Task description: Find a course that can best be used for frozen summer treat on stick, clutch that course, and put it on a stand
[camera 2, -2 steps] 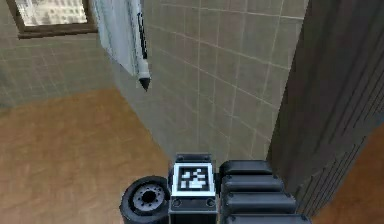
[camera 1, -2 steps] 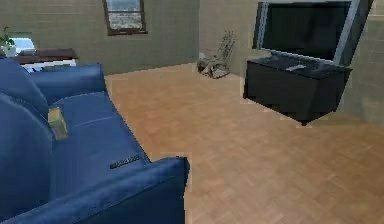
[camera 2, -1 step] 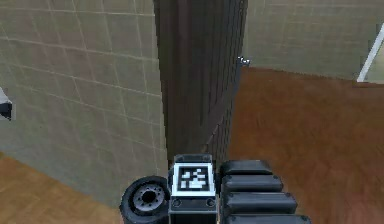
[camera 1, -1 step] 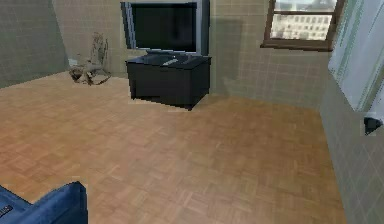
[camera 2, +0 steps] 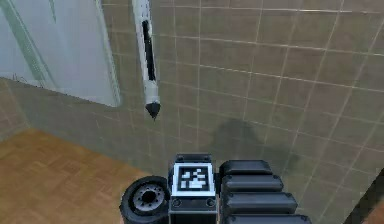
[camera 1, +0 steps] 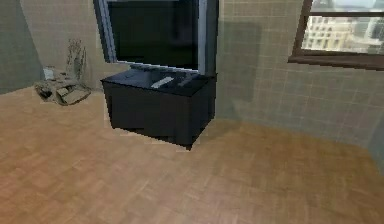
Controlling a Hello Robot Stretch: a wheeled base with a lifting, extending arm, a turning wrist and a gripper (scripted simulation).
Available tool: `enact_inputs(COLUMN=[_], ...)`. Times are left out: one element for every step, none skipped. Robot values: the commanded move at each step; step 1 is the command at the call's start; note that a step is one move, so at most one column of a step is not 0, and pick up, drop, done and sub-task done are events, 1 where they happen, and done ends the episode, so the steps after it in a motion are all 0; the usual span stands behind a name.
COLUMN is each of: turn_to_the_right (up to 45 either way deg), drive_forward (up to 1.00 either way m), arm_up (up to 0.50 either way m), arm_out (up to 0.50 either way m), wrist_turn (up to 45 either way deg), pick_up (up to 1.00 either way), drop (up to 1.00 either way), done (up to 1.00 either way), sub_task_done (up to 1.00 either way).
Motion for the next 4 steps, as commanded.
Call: enact_inputs(turn_to_the_right=[0.0, -24.0, 0.0, -3.0], drive_forward=[0.15, 0.00, 1.00, 0.00], arm_up=[0.00, 0.00, 0.00, 0.00], arm_out=[0.00, 0.00, 0.00, 0.00], wrist_turn=[0.0, 0.0, 0.0, 0.0], pick_up=[0.00, 0.00, 0.00, 0.00], drop=[0.00, 0.00, 0.00, 0.00], done=[0.00, 0.00, 0.00, 0.00], sub_task_done=[0.00, 0.00, 0.00, 0.00])
